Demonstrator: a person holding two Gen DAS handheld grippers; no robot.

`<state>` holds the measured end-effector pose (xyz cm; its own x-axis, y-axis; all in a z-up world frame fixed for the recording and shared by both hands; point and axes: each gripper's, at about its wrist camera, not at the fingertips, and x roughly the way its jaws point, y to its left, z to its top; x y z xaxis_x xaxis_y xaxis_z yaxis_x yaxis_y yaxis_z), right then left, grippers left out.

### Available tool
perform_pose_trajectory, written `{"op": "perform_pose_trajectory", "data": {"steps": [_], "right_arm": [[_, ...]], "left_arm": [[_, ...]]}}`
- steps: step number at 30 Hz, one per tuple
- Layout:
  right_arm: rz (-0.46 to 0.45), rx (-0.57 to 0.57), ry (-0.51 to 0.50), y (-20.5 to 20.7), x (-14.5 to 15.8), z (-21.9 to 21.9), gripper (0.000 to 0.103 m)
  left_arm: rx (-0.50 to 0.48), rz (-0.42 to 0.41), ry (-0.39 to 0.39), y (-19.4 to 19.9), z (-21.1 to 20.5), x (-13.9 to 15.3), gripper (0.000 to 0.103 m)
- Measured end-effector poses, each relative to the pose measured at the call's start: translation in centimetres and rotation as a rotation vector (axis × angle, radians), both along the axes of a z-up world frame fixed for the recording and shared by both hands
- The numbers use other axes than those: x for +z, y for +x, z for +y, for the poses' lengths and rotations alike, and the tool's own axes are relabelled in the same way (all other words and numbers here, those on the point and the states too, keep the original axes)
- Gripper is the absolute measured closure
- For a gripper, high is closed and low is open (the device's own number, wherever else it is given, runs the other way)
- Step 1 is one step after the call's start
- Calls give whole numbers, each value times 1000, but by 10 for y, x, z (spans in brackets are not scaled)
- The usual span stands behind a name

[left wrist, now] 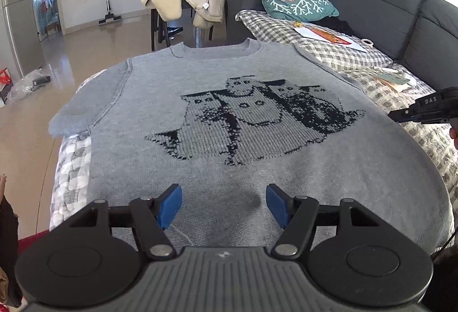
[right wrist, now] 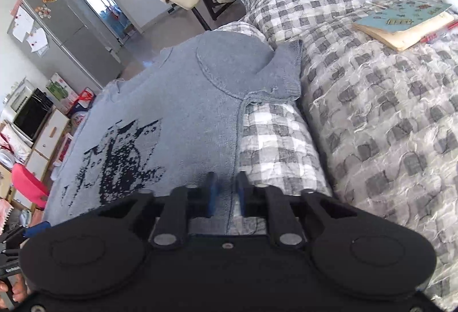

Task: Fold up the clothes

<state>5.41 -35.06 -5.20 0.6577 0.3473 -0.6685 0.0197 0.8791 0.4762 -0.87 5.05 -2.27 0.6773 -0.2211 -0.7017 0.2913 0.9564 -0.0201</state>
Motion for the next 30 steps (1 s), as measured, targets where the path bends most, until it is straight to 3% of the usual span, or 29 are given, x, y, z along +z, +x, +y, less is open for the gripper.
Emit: {"op": "perform_pose_trajectory", "data": {"steps": [4, 6, 11, 19, 21, 24, 27, 30], "right_arm": [[9, -52, -144, -2, 1, -3, 100], [24, -43, -120, -3, -7, -5, 99], [16, -30, -69, -23, 14, -13, 89], [135, 110, 9, -65, 6, -8, 85], [122, 123, -29, -70, 7, 1, 84], [105, 143, -116, -74, 15, 9, 101], [169, 75, -289, -74, 10, 10, 102], [169, -1, -228, -80, 18, -1, 98]], "left_arm": [[-14, -19, 32, -2, 0, -3, 38], [-18, -26, 41, -3, 0, -2, 38], [2, -48, 55, -10, 8, 3, 38], [160, -25, 13, -17, 52, 11, 37], [186, -15, 3, -18, 60, 11, 38], [236, 2, 14, -16, 71, 9, 37], [308, 40, -32, -12, 87, 5, 37], [361, 92, -95, -10, 100, 10, 37]]}}
